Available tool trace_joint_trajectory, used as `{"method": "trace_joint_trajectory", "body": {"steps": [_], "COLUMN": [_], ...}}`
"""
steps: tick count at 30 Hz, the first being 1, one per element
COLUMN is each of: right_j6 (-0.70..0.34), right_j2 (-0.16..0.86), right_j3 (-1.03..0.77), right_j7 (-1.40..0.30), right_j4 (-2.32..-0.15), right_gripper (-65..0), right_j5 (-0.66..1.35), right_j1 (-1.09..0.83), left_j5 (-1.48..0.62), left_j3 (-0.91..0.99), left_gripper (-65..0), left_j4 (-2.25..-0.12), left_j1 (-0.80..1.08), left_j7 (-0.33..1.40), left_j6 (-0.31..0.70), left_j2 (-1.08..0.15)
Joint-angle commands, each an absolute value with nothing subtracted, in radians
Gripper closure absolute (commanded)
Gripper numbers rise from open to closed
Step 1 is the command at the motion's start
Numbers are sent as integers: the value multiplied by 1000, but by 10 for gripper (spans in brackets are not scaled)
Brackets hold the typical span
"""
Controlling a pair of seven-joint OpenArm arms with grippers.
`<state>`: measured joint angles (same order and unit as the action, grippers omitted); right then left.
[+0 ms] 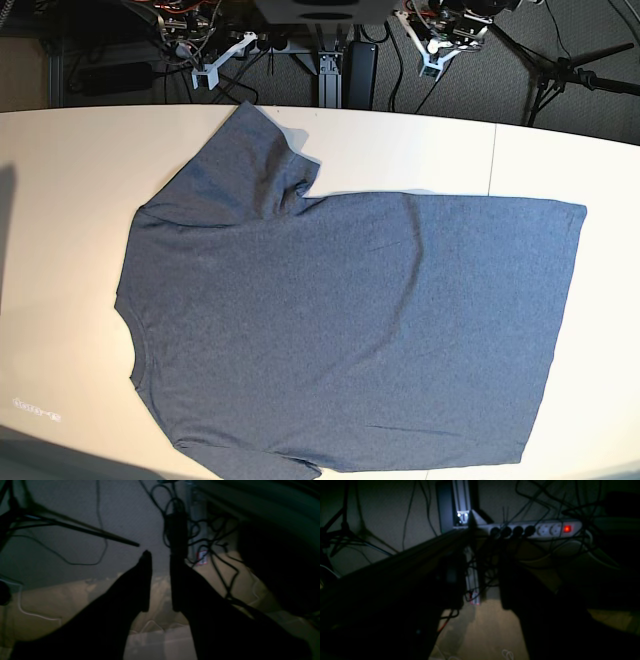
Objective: Fold the T-shirt properly
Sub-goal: 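Lower both grippers from rest toward the shirt's collar-side corners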
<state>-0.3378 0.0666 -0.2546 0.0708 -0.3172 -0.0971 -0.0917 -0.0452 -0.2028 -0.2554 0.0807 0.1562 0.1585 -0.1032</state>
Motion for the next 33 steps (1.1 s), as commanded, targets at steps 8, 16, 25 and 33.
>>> {"method": "trace_joint_trajectory", "body": {"steps": [8, 16, 25, 33], "right_j6": [-367, -366, -367, -369], "right_j2": [72, 72, 72, 77], "right_j3": [-253, -253, -253, -241], "right_j7": [74, 79, 31, -10], "right_j4": [-329, -331, -347, -530], "right_gripper": [-242, -242, -242, -242], "right_j5": [-93, -93, -94, -83], "right_j1": [-100, -101, -103, -226], "left_j5": [-47, -48, -48, -52], "left_j3": [-202, -202, -202, -202], "left_gripper": [-166, -166, -166, -166], "left_j4": [-375, -386, -387, -446], "left_j1": [171, 197, 197, 231], "left_j7": [130, 100, 111, 84], "left_j6": [184, 184, 214, 215], "left_j2": [-134, -133, -134, -194]}}
